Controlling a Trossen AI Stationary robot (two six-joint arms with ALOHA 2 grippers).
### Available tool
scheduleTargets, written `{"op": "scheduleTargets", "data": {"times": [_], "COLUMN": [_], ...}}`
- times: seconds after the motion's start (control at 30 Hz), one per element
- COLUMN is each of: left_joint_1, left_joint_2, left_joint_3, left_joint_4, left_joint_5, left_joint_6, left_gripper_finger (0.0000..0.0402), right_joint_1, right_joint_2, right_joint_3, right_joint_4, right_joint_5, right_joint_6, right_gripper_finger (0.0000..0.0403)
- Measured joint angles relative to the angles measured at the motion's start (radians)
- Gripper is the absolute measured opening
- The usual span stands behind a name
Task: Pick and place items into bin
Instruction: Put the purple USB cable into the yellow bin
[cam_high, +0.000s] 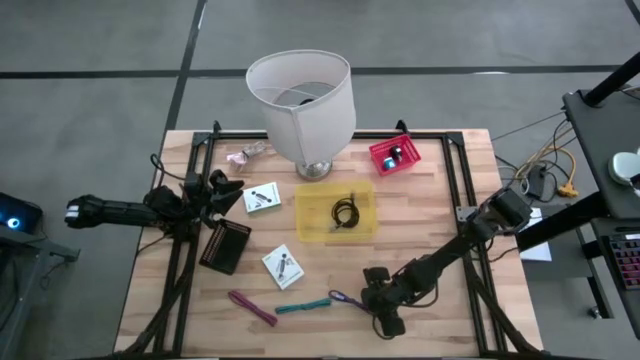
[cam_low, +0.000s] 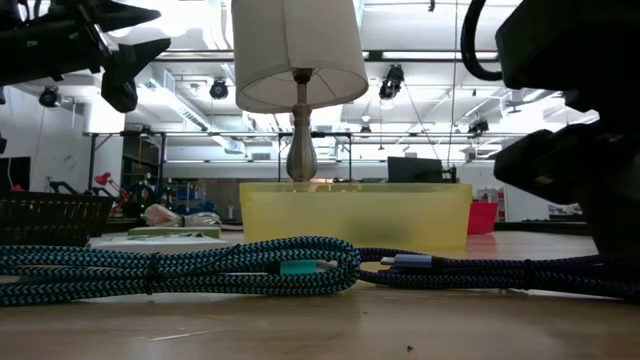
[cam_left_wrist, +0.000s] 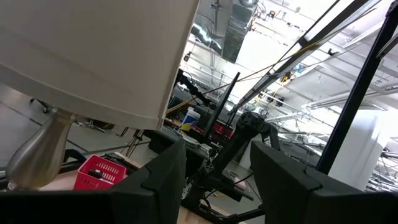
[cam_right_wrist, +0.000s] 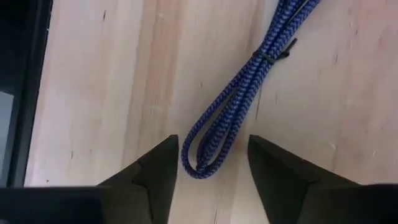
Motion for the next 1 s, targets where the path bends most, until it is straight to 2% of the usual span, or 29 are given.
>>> {"op": "scheduleTargets", "data": {"times": [0.07, 0.27, 0.37, 0.43, 0.63, 0.7, 0.87, 1.0], "left_joint_1": [0.000, 0.000, 0.000, 0.000, 0.000, 0.000, 0.000, 0.000], "left_joint_2": [0.000, 0.000, 0.000, -0.001, -0.001, 0.000, -0.002, -0.002], "left_joint_3": [0.000, 0.000, 0.000, 0.000, 0.000, 0.000, 0.000, 0.000], "left_joint_4": [0.000, -0.001, 0.000, 0.000, 0.000, -0.001, 0.000, 0.001], "left_joint_5": [0.000, 0.000, 0.000, 0.000, 0.000, 0.000, -0.001, -0.001], "left_joint_6": [0.000, 0.000, 0.000, 0.000, 0.000, 0.000, 0.001, 0.001], "left_gripper_finger": [0.0164, 0.0164, 0.0164, 0.0164, 0.0164, 0.0164, 0.0164, 0.0164], "right_joint_1": [0.000, 0.000, -0.008, -0.020, -0.114, -0.176, -0.366, -0.512], "right_joint_2": [-0.003, -0.004, -0.031, -0.075, -0.255, -0.307, -0.354, -0.340], "right_joint_3": [0.000, 0.000, -0.002, -0.003, -0.018, -0.033, -0.062, -0.060], "right_joint_4": [-0.006, -0.047, -0.084, -0.083, -0.116, -0.112, -0.115, -0.104], "right_joint_5": [0.005, 0.014, 0.025, 0.072, 0.405, 0.473, 0.462, 0.285], "right_joint_6": [-0.002, -0.007, -0.009, -0.023, -0.029, -0.020, -0.019, -0.069], "right_gripper_finger": [0.0144, 0.0024, 0.0015, 0.0012, 0.0010, 0.0010, 0.0009, 0.0012]}}
